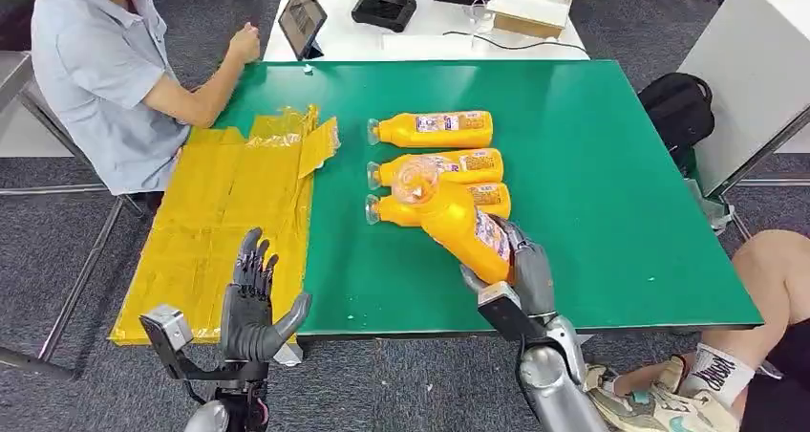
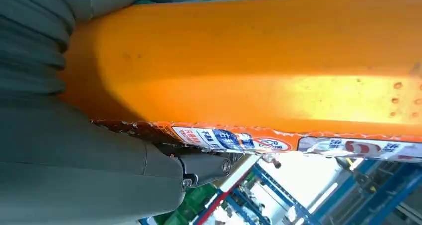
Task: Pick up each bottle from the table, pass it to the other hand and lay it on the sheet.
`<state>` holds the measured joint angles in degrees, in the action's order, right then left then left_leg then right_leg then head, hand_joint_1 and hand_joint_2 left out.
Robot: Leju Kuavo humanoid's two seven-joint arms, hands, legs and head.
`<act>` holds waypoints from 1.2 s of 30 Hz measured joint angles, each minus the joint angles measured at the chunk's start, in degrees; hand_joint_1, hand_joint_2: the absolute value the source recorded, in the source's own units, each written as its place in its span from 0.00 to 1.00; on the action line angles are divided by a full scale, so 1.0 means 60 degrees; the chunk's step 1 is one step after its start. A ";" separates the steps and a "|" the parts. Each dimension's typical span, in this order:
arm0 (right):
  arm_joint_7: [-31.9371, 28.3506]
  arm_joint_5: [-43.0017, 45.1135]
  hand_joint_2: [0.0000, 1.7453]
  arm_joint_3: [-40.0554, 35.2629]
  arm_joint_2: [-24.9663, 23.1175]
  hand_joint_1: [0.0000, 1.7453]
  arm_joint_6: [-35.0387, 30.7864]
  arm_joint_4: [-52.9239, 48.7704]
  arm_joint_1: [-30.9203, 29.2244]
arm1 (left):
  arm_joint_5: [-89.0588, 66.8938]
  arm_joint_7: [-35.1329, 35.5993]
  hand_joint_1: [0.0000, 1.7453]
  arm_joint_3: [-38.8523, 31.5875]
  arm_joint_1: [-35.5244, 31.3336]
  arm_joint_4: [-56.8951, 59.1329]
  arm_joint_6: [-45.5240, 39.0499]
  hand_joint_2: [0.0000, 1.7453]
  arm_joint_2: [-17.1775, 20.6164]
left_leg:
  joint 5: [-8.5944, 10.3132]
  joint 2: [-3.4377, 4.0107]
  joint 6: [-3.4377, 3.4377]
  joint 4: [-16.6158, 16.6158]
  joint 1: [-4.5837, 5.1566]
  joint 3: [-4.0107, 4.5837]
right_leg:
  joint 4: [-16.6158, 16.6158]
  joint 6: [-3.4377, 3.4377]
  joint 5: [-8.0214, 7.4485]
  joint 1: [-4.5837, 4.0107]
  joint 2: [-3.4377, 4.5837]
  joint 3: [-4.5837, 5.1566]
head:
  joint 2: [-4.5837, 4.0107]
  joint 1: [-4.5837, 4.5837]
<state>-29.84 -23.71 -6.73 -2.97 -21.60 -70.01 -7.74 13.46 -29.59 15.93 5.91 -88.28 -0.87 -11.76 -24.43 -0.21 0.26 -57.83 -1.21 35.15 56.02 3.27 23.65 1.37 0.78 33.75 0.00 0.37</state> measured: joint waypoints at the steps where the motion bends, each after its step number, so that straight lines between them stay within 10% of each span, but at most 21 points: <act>1: -0.0090 0.0040 1.00 0.0022 -0.0022 1.00 -0.0058 -0.0033 0.0011 | 0.0018 0.0007 0.00 0.0000 -0.0001 0.0000 0.0000 1.00 0.0000 | 0.0000 0.0000 0.0000 0.0000 0.0000 0.0004 | 0.0000 0.0000 0.0000 0.0000 0.0000 0.0003 | 0.0000 -0.0004; 18: 0.0736 -0.0915 1.00 -0.2202 -0.0729 0.93 0.2350 0.1779 -0.1553 | -0.2659 -0.0678 0.00 0.0848 -0.0071 0.0124 0.0634 1.00 0.0262 | 0.0017 0.0000 0.0005 0.0001 -0.0008 0.0033 | 0.0017 -0.0002 -0.0001 -0.0005 -0.0001 0.0028 | 0.0000 -0.0004; 36: 0.0590 -0.0933 1.00 -0.3570 -0.1526 0.93 0.1989 0.3407 -0.2870 | -0.1916 -0.1002 0.00 0.0838 -0.0291 -0.0051 0.1286 1.00 0.0321 | 0.0021 -0.0009 0.0005 0.0000 -0.0007 0.0040 | 0.0015 -0.0002 -0.0001 -0.0004 -0.0015 0.0029 | 0.0000 0.0004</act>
<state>-26.29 -29.31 -28.15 -12.13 -9.66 -49.57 -24.96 1.97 -35.60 20.96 4.17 -88.59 6.84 -9.84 -24.31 -0.26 0.28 -57.83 -1.25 35.39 56.12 3.26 23.64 1.35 0.69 33.92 0.00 0.39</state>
